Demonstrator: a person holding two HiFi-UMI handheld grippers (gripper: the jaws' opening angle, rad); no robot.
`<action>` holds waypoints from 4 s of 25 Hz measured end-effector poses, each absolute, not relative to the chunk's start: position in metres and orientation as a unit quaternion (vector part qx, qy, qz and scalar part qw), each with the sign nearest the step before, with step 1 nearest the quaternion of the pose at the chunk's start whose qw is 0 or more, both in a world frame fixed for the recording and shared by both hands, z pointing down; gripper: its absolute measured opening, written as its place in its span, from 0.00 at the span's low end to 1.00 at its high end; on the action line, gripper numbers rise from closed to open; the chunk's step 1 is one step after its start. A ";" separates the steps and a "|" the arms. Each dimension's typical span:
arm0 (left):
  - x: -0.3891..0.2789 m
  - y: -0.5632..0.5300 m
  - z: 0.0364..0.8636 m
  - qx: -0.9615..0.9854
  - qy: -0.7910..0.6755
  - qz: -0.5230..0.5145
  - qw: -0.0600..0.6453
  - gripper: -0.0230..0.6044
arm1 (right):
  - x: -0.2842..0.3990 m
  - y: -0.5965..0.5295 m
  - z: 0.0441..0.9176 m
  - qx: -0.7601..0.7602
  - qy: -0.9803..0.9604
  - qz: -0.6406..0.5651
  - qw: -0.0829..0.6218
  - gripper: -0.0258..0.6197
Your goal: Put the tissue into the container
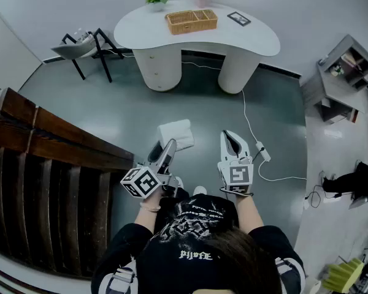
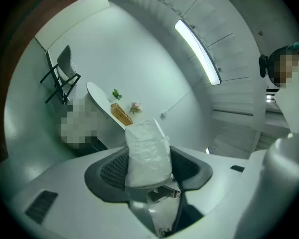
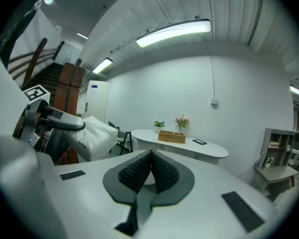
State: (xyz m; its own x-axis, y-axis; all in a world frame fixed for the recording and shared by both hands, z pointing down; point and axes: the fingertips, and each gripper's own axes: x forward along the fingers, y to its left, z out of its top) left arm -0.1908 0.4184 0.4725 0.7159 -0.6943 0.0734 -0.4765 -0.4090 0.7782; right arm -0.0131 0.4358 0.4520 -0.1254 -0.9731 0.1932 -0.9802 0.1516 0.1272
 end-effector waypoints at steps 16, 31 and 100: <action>-0.192 0.407 0.488 0.841 -0.324 -0.116 0.417 0.45 | -0.022 0.426 0.461 0.674 -0.730 0.030 0.112 0.08; -0.228 0.362 0.496 0.832 -0.310 -0.098 0.450 0.45 | -0.073 0.394 0.475 0.674 -0.727 0.037 0.123 0.08; -0.034 -0.047 0.518 0.784 -0.369 -0.156 0.475 0.45 | 0.128 -0.033 0.493 0.616 -0.777 0.029 0.128 0.08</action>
State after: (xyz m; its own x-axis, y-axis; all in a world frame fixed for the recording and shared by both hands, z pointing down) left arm -0.0337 -0.0471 0.5182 0.6786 -0.7267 0.1066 -0.4311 -0.2765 0.8589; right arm 0.1275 -0.0328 0.4932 -0.2087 -0.9495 0.2342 -0.9643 0.2397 0.1129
